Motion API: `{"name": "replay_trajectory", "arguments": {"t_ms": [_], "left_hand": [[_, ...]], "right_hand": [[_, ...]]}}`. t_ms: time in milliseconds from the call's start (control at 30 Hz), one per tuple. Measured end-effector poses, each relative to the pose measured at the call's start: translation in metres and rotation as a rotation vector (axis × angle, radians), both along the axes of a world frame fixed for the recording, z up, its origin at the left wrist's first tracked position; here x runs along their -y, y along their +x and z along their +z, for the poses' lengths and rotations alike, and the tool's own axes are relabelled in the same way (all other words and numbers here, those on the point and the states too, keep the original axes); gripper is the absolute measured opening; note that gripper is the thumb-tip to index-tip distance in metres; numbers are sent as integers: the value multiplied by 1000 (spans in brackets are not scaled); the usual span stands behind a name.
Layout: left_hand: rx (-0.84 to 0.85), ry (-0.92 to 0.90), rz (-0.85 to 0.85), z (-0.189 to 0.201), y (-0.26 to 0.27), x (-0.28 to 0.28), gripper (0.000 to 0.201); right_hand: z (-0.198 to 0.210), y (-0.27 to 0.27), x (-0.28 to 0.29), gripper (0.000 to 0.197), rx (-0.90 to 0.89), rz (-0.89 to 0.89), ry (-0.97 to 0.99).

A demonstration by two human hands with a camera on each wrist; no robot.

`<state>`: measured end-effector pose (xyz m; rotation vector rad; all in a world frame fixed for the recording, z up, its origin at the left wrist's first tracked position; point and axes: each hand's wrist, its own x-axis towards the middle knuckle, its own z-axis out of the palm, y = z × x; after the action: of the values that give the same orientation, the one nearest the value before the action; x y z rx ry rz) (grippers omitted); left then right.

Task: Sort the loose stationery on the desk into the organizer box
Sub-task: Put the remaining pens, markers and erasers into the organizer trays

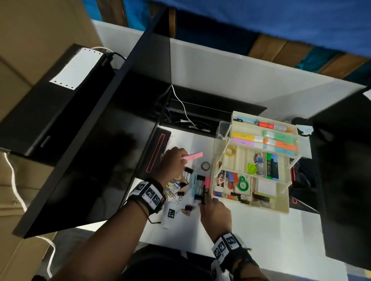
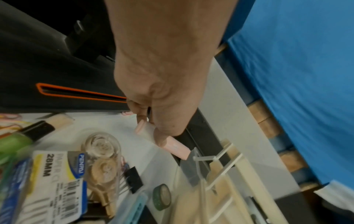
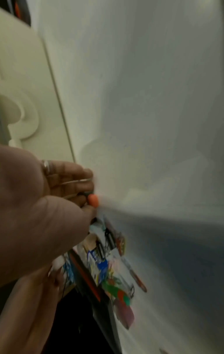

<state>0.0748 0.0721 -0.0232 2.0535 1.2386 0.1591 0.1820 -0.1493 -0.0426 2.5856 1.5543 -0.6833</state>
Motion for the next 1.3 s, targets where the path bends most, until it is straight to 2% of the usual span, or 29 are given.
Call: {"name": "replay_trajectory", "arguments": {"t_ms": [67,300,467,600,767,833,967,1067,1167,1300], "left_hand": [[66,-46,58,3,-4,5,14],[347,-248,150,25,-21,19,19],[568,-400,355,40,-26,21,25],[742,-512,533,49,-23,14,33],[914,-531,551,76,-1,9,29],[938,-482,525,87,15,2,33],[968,-347,408,116,61,-15,37],[868,-210,163,138,106,-22,30],[658,-32,-134,146,154,-27,26],[443,58,-319,131,201,-24,27]], "right_hand": [[-3,0,6,29,-33,-92,76],[-17,5,8,41,-273,-594,202],[-25,-1,5,26,-421,-732,285],[-21,2,12,26,-511,-819,336],[-4,16,33,15,-747,-806,291],[17,26,39,5,-858,-694,260],[74,52,49,10,-977,-526,211],[113,75,57,8,-986,-468,270],[135,107,63,5,-954,-601,454],[141,160,67,8,-765,-871,717]]}}
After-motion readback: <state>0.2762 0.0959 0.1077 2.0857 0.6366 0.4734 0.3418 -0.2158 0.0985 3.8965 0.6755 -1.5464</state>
